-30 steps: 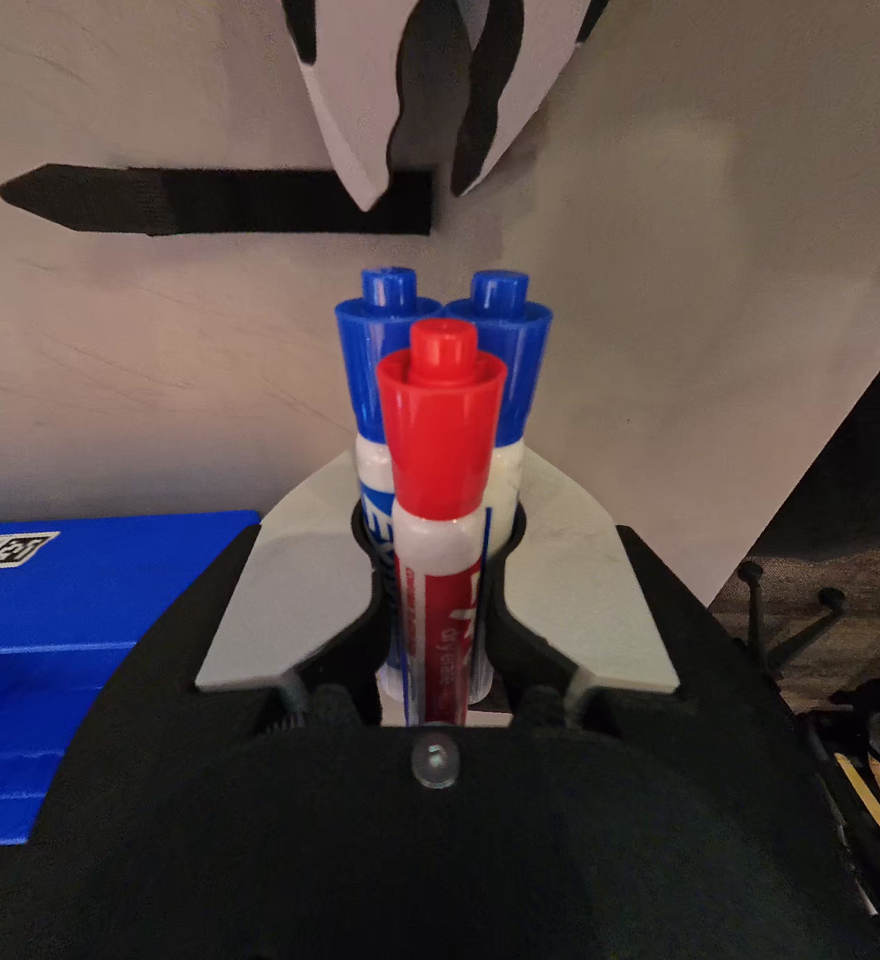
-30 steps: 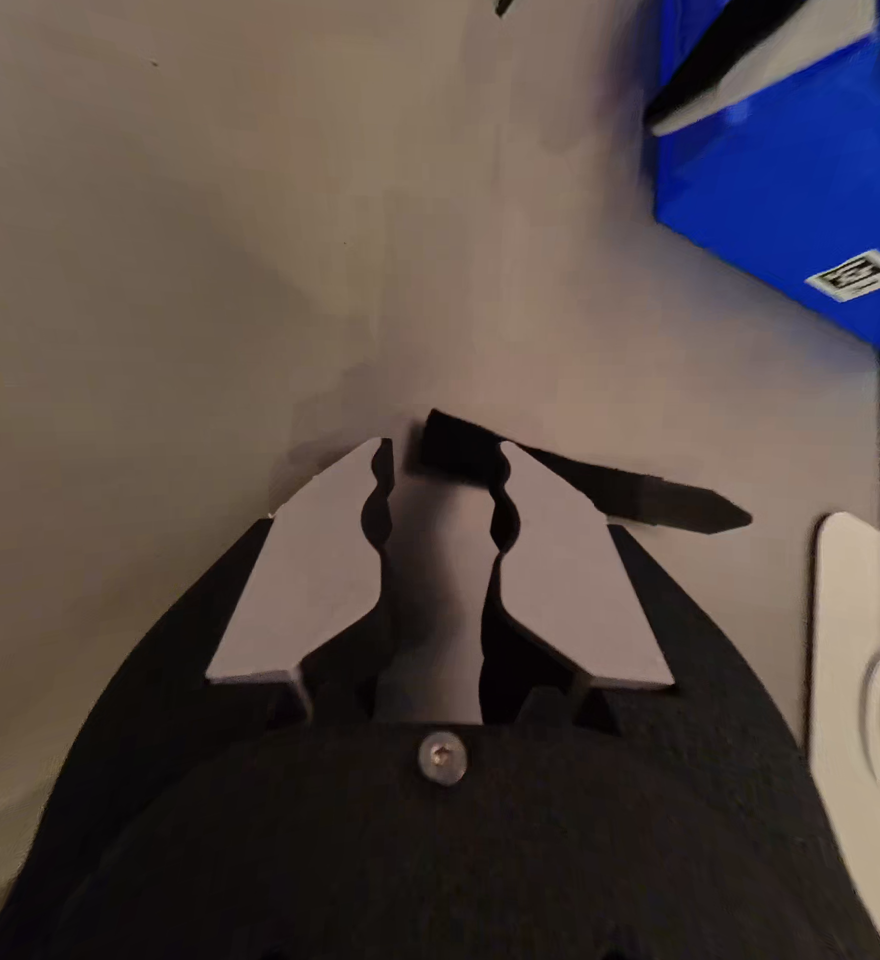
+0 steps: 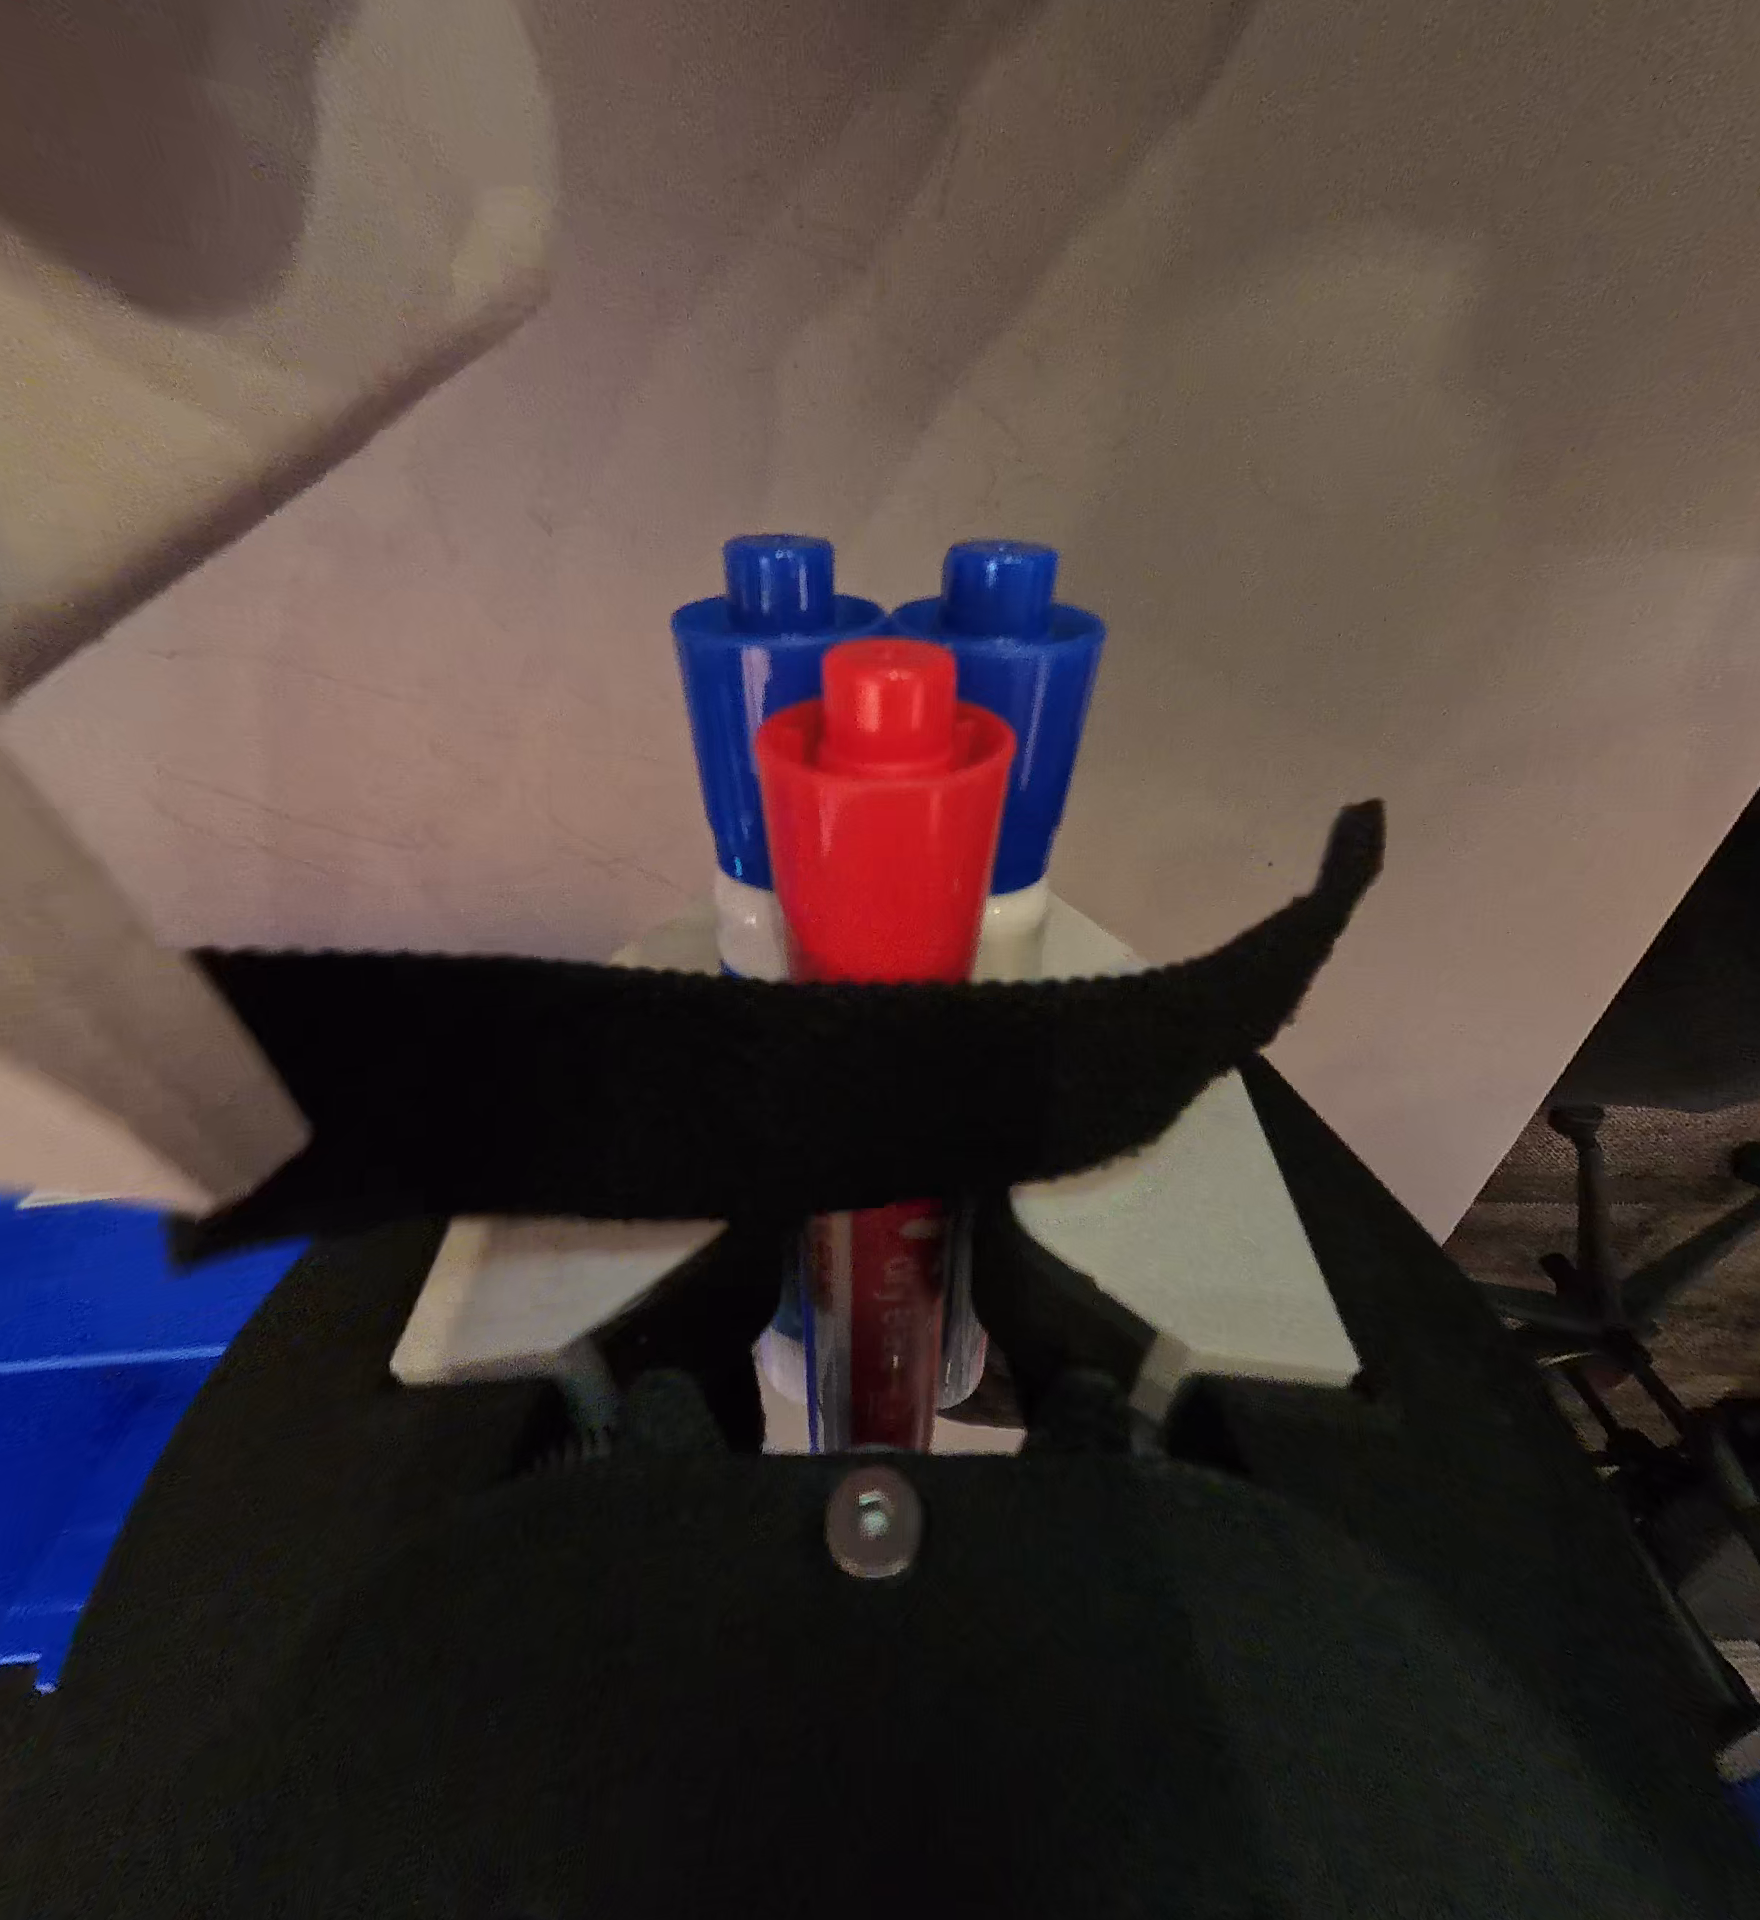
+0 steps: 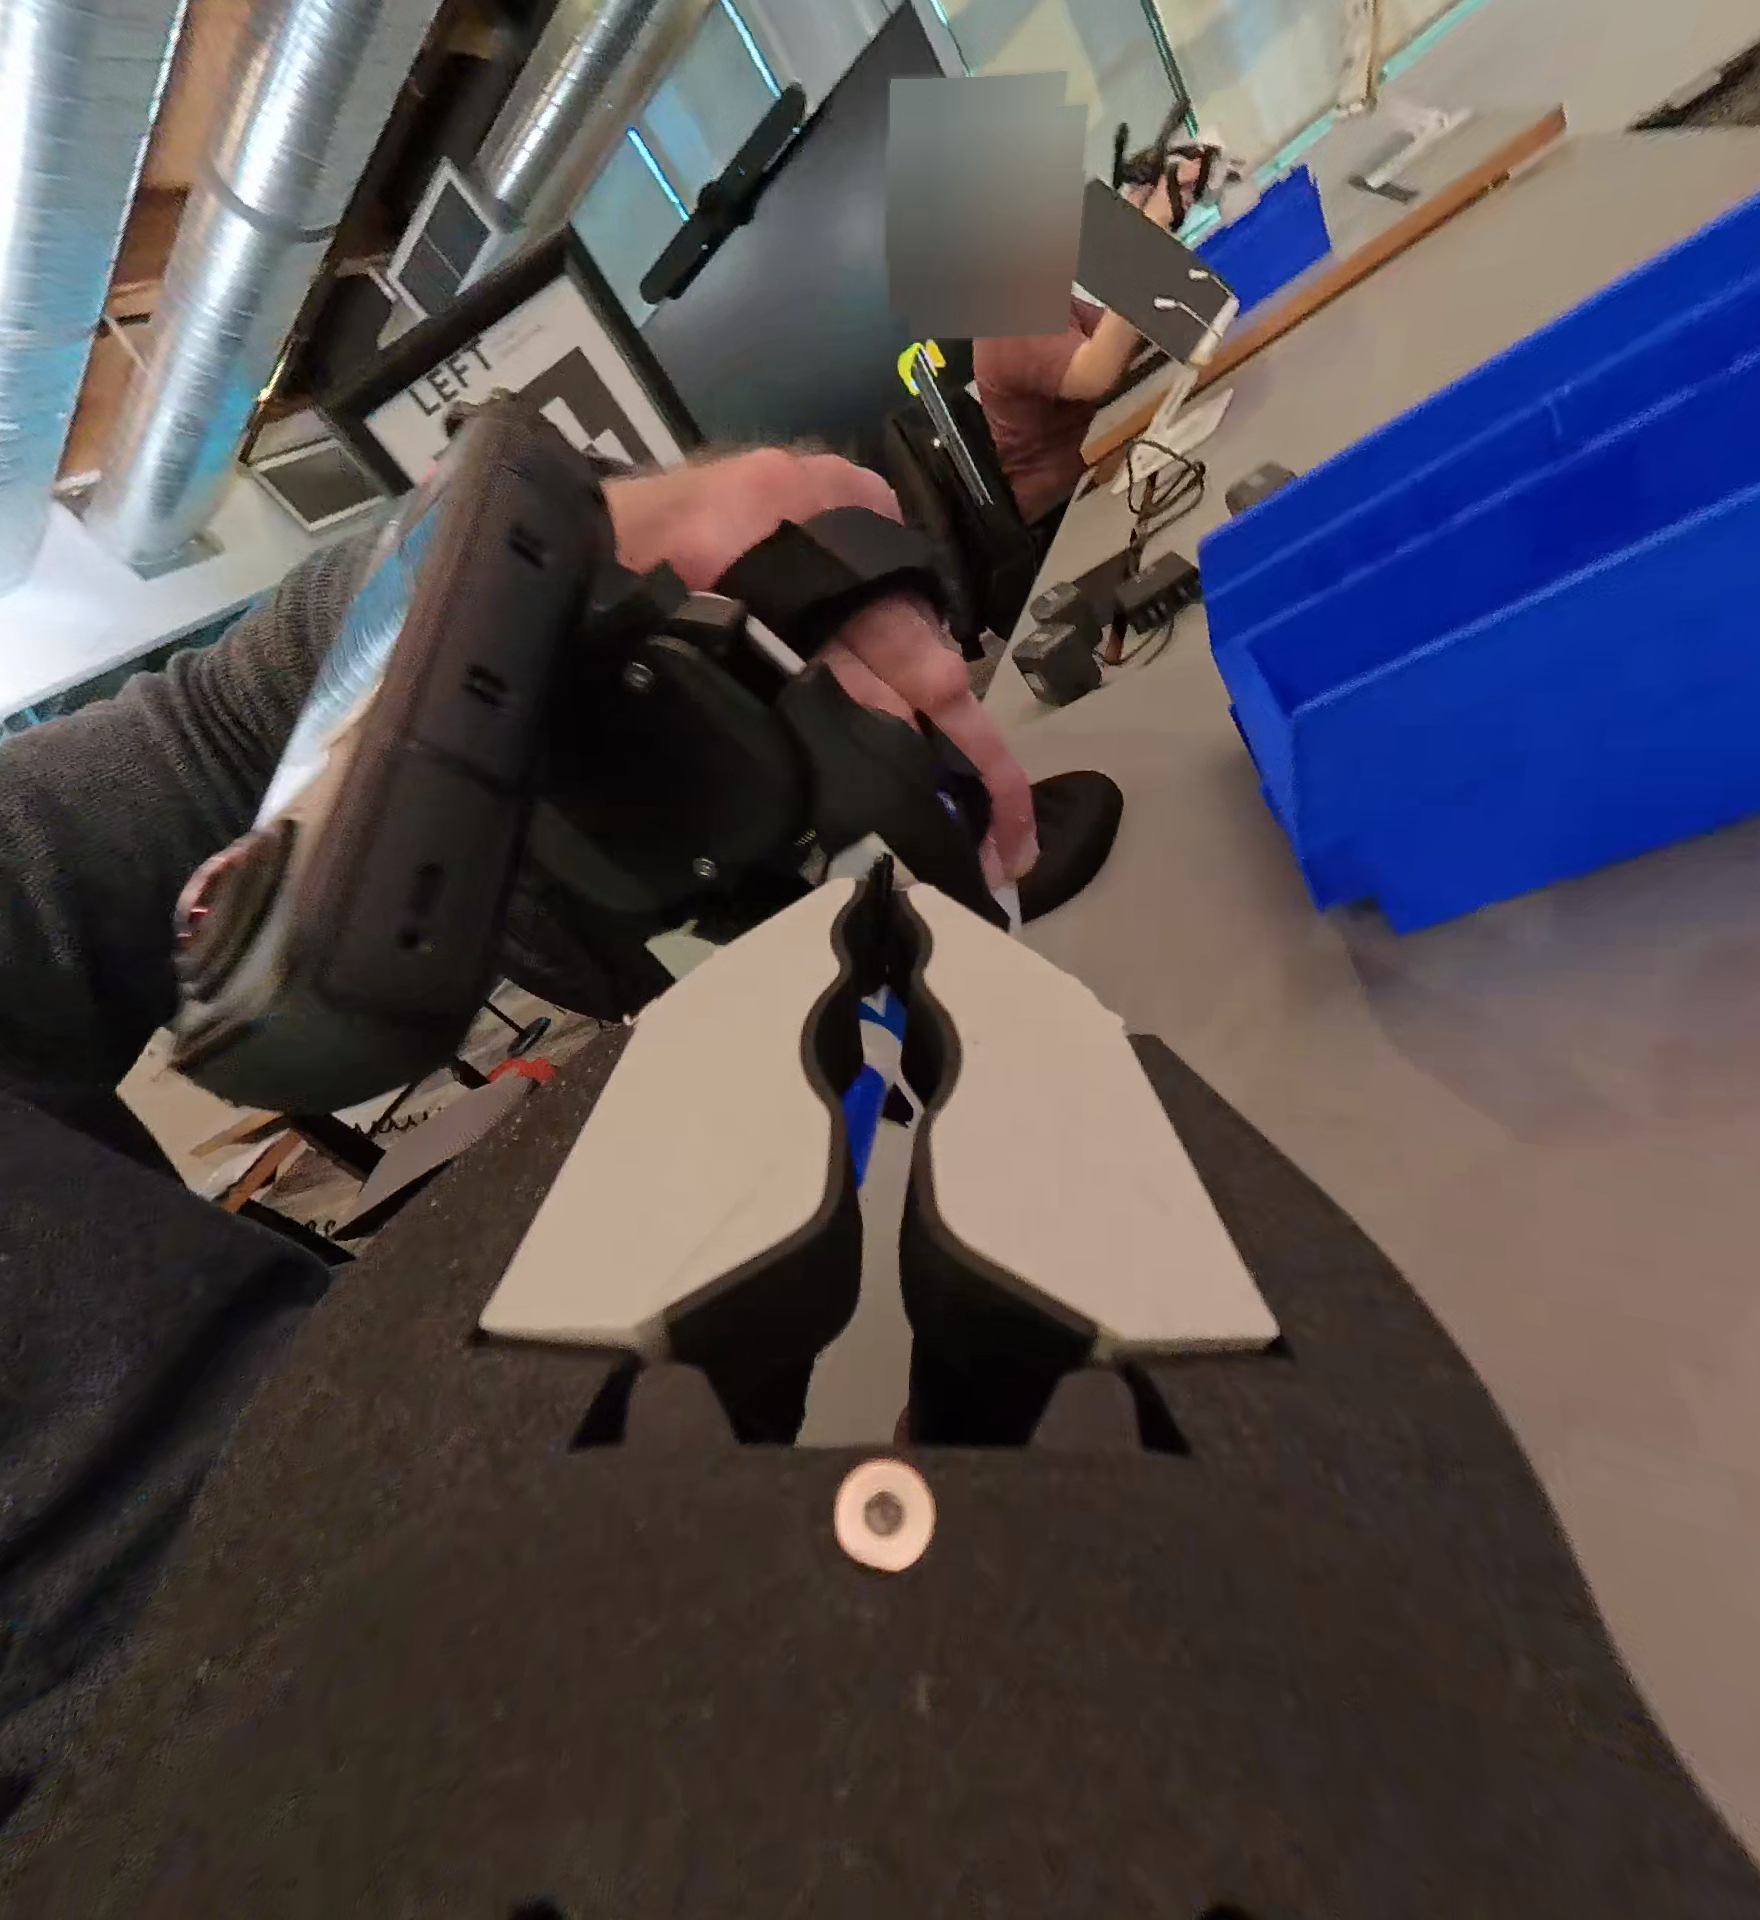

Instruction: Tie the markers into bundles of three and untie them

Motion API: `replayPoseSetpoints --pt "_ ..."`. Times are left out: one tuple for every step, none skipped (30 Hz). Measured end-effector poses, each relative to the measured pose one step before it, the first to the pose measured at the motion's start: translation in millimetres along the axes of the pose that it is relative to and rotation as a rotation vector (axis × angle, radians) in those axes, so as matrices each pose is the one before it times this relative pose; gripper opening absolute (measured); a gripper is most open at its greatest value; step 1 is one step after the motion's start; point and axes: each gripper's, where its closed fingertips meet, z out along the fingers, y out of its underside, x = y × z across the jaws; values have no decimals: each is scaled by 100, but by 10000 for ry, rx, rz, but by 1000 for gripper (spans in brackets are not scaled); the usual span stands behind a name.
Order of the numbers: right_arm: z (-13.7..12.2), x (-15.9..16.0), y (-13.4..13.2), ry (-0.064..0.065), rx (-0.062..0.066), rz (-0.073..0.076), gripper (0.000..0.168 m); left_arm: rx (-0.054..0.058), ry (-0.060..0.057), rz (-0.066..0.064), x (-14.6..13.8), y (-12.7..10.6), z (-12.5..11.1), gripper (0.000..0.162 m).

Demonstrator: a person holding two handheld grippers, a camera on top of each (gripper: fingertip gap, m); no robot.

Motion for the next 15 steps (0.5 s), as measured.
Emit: replayPoseSetpoints --pt "-32 459 241 166 -41 155 1 49 -42 13 -86 -87 -87 39" --pt "-41 322 214 28 -11 203 1 37 27 2 11 -73 -74 39" --pt "-25 218 150 -53 44 265 1 94 27 12 4 -137 -94 39" --pt "-28 230 182 -3 23 212 1 147 28 -34 -34 -204 -119 39" --pt "-8 296 300 98 -76 81 1 88 21 -24 -32 -126 -79 42" --pt "23 112 162 33 3 -65 1 -3 -35 52 -69 -5 -42 40" --pt "36 -124 4 -88 108 -91 1 49 -18 47 -19 -89 -44 39" --pt "75 111 185 62 -38 17 1 77 83 -42 81 -116 -37 39" --pt "61 209 224 117 -87 -8 1 14 -14 5 -44 -14 -11 39" --pt "4 41 43 -25 61 -42 1 -48 -48 7 -93 78 4 40" --pt "-3 85 126 8 21 35 1 2 49 -31 28 26 19 39" --pt "53 153 321 84 -127 -1 1 11 14 8 -13 10 -4 40" --pt "67 -9 216 19 -69 -103 2 5 -30 14 -74 18 -8 40" --pt "4 -68 -71 -15 133 -75 2 7 -6 -14 -53 8 -7 40" --pt "-19 -15 -111 7 122 25 3 -13 14 -14 -35 23 -1 40"
